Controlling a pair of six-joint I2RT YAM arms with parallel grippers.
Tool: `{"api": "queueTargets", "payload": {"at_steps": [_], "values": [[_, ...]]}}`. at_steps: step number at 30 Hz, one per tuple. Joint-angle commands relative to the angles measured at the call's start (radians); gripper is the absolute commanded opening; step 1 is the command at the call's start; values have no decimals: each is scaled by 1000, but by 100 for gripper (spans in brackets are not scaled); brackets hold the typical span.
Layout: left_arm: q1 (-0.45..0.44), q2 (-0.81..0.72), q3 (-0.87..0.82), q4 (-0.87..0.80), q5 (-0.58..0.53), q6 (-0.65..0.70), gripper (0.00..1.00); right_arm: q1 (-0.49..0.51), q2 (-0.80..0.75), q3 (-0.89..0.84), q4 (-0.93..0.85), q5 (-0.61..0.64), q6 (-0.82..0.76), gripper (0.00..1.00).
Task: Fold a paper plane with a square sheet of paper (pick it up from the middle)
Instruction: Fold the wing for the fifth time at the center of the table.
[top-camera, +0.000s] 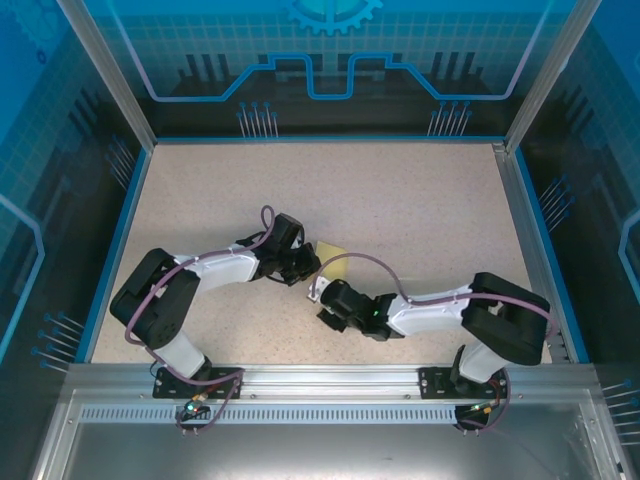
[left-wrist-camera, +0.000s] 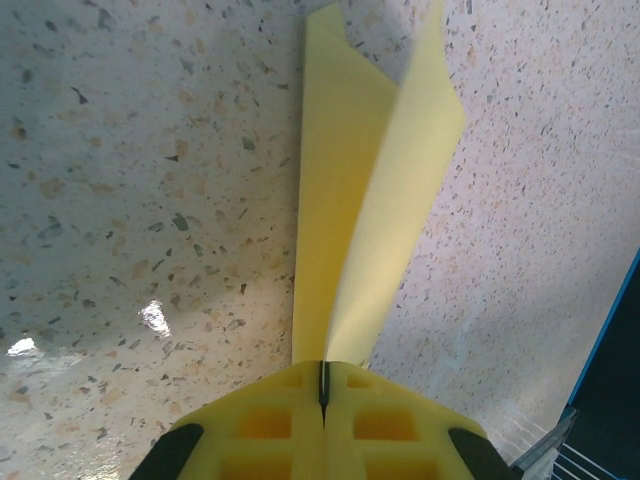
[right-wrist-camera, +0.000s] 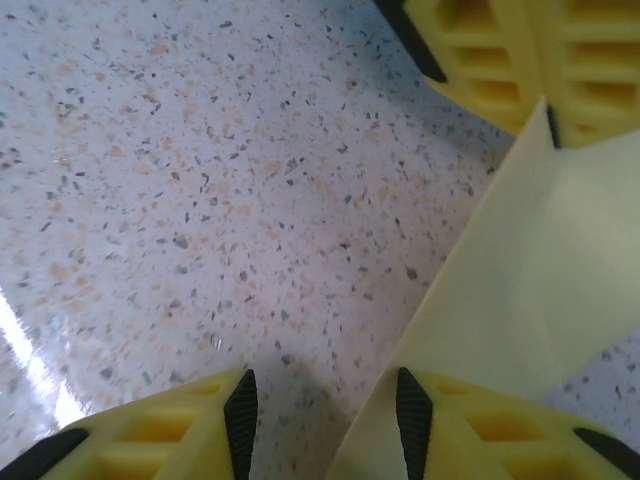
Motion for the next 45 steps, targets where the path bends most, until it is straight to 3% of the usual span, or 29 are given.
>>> {"api": "queueTargets", "payload": {"at_steps": [1,8,26,28,33,39,45], "values": [[-9,6,24,-30,-14,-7,3,28,43,41,65,162,-46,42],[-8,11,23,-37,-14,-3,3,33,65,46,74,274,-37,38],[-8,7,26,-54,-21,-5,6,34,109,50,86,303,-24,13],[-9,2,26,-67,-31,-10,9,34,117,49,87,304,-19,10],[-7,-41,22,-108,-75,-13,29,21,128,41,102,282,15,1],[22,-133,11,-210,-170,-23,66,-27,105,3,171,168,85,0],[37,-213,-13,-244,-231,-28,72,-97,54,-62,254,20,165,0]]}}
